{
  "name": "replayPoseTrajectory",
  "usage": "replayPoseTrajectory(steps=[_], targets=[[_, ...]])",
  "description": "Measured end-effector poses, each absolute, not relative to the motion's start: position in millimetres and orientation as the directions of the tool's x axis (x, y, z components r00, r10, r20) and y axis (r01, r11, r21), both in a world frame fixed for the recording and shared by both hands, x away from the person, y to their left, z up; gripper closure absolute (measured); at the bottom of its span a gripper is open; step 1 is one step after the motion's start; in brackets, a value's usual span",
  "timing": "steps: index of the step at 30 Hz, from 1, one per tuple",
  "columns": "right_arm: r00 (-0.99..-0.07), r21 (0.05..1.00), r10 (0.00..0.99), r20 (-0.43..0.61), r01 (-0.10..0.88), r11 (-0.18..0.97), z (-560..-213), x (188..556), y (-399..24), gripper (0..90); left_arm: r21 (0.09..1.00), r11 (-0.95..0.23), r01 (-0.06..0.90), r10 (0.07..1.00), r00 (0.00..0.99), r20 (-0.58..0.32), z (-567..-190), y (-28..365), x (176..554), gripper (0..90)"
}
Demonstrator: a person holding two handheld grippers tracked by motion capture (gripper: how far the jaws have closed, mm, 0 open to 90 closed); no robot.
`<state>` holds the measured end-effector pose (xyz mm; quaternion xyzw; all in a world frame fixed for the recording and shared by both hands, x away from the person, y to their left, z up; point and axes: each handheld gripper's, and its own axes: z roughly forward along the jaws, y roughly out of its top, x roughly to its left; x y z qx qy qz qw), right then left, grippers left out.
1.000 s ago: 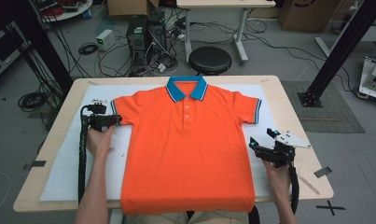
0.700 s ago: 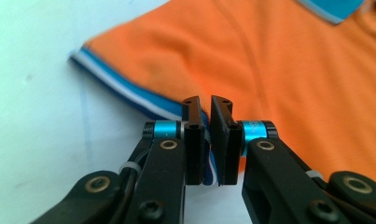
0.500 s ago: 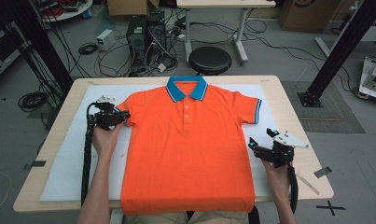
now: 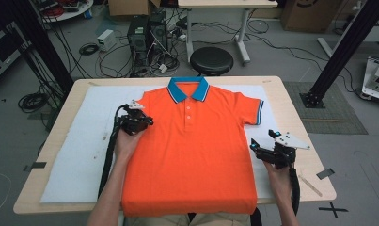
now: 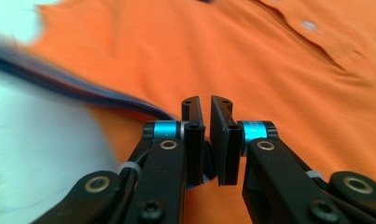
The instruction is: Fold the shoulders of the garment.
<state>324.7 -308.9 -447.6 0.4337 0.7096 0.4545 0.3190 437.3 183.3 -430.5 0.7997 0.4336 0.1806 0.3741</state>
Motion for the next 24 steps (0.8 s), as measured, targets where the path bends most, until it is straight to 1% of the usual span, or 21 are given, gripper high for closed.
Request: replayPoseTrajectory(steps=[1, 5, 6, 7, 10, 12, 13, 14, 15, 18, 19, 20, 21, 22, 23, 24], targets=[[-0.418, 0.921, 0.906, -0.067, 0.323, 0.217, -447.5, 324.7, -308.1, 20.5, 0.728, -0.384, 0.568, 0.819, 0.574, -0.015, -435.7, 174.9, 438.7, 83.0], [-0.414, 0.917, 0.907, -0.075, 0.328, 0.225, -447.6, 324.7, -306.9, 20.4, 0.711, -0.412, 0.57, 0.813, 0.583, 0.003, -438.9, 169.2, 439.2, 80.2], [-0.414, 0.917, 0.907, -0.075, 0.328, 0.225, -447.6, 324.7, -306.9, 20.4, 0.717, -0.402, 0.569, 0.813, 0.583, -0.007, -437.9, 169.4, 438.9, 80.2], [-0.414, 0.918, 0.907, -0.076, 0.327, 0.226, -447.6, 324.7, -306.9, 20.5, 0.728, -0.394, 0.561, 0.814, 0.581, -0.006, -433.6, 170.4, 436.8, 76.0], [-0.414, 0.918, 0.907, -0.073, 0.328, 0.224, -447.6, 324.7, -306.8, 20.4, 0.749, -0.38, 0.543, 0.826, 0.564, 0.01, -427.0, 171.8, 433.6, 71.4], [-0.414, 0.917, 0.907, -0.075, 0.328, 0.226, -447.6, 324.7, -306.8, 20.4, 0.771, -0.354, 0.528, 0.838, 0.546, 0.011, -420.4, 176.4, 431.9, 70.9], [-0.413, 0.917, 0.908, -0.077, 0.327, 0.227, -447.5, 324.6, -306.6, 20.5, 0.785, -0.322, 0.53, 0.862, 0.506, 0.013, -416.6, 181.3, 431.9, 69.9], [-0.413, 0.917, 0.908, -0.077, 0.327, 0.227, -447.5, 324.6, -306.6, 20.5, 0.785, -0.322, 0.53, 0.862, 0.506, 0.013, -416.6, 181.3, 431.9, 68.8], [-0.412, 0.917, 0.908, -0.077, 0.329, 0.227, -447.5, 324.6, -306.5, 20.5, 0.793, -0.294, 0.533, 0.88, 0.475, 0.007, -414.7, 186.5, 432.4, 68.7], [-0.412, 0.917, 0.908, -0.079, 0.328, 0.229, -447.5, 324.7, -306.5, 20.4, 0.793, -0.283, 0.54, 0.881, 0.473, -0.008, -414.2, 188.2, 434.6, 68.7], [-0.412, 0.916, 0.908, -0.077, 0.331, 0.228, -447.5, 324.7, -306.1, 20.5, 0.766, -0.32, 0.557, 0.874, 0.487, 0.011, -412.9, 183.0, 439.6, 68.7], [-0.412, 0.915, 0.908, -0.076, 0.333, 0.227, -447.5, 324.6, -305.8, 20.4, 0.766, -0.32, 0.557, 0.874, 0.487, 0.011, -412.9, 183.0, 439.6, 68.7], [-0.412, 0.915, 0.908, -0.076, 0.333, 0.228, -447.6, 324.5, -305.7, 20.5, 0.753, -0.357, 0.553, 0.864, 0.502, 0.041, -410.7, 173.6, 444.9, 68.6], [-0.412, 0.915, 0.908, -0.08, 0.33, 0.23, -447.5, 324.6, -305.8, 20.5, 0.753, -0.357, 0.553, 0.864, 0.502, 0.041, -410.7, 173.6, 444.9, 67.8], [-0.413, 0.916, 0.907, -0.083, 0.327, 0.233, -447.5, 324.7, -305.9, 20.5, 0.742, -0.392, 0.544, 0.86, 0.503, 0.086, -412.0, 164.5, 450.7, 67.0], [-0.413, 0.916, 0.907, -0.083, 0.327, 0.233, -447.5, 324.7, -305.9, 20.5, 0.742, -0.392, 0.544, 0.86, 0.503, 0.086, -412.0, 164.5, 450.7, 66.6]])
